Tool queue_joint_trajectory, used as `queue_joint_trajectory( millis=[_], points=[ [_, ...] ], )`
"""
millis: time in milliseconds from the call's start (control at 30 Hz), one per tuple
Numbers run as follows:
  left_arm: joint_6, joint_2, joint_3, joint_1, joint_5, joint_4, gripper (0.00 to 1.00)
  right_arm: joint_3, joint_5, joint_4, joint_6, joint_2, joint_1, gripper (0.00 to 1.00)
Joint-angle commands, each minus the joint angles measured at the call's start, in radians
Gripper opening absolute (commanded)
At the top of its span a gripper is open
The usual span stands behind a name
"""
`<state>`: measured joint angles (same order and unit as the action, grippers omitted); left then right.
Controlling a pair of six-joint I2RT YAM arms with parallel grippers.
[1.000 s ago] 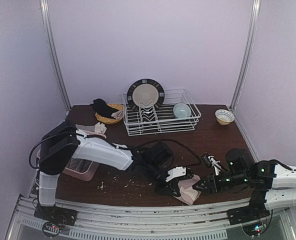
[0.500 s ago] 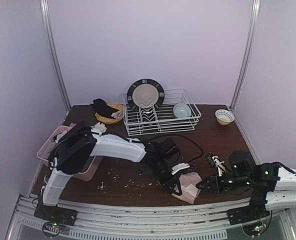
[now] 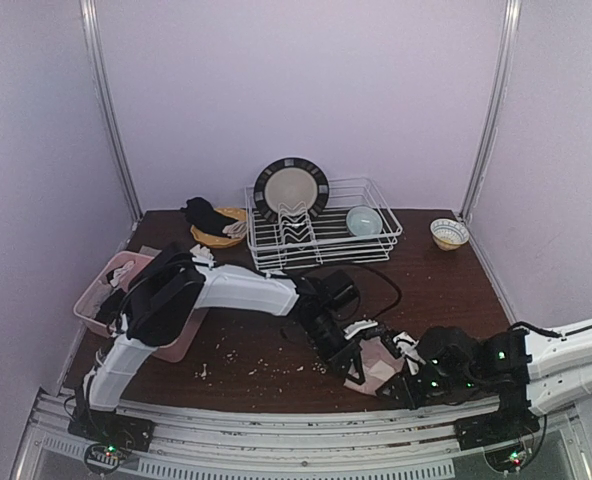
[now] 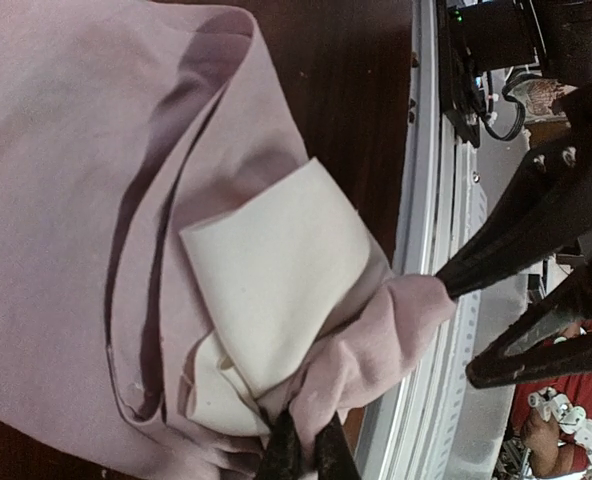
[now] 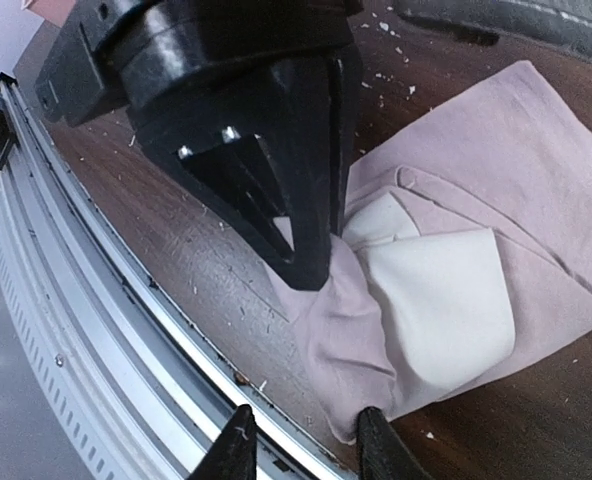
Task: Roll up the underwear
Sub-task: Roll the underwear at the center of the board.
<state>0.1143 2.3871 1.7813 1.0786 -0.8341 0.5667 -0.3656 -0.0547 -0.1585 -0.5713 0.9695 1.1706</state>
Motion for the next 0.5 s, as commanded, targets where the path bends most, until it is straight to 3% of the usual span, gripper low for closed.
queue_joint_trajectory(
  millis=[0, 233, 467],
  points=[
    [0.03, 0.052, 0.031, -0.013, 0.021, 0.056, 0.0, -0.081, 0.168, 0.014, 0.028, 0.071, 0.018, 0.34],
    [0.041, 0.057, 0.03, -0.025, 0.029, 0.065, 0.0, -0.11, 0.243, -0.004, -0.009, 0.212, -0.002, 0.31],
    [0.056, 0.045, 0.012, -0.026, 0.04, 0.046, 0.0, -0.066, 0.242, -0.001, -0.111, 0.263, -0.022, 0.13]
  ],
)
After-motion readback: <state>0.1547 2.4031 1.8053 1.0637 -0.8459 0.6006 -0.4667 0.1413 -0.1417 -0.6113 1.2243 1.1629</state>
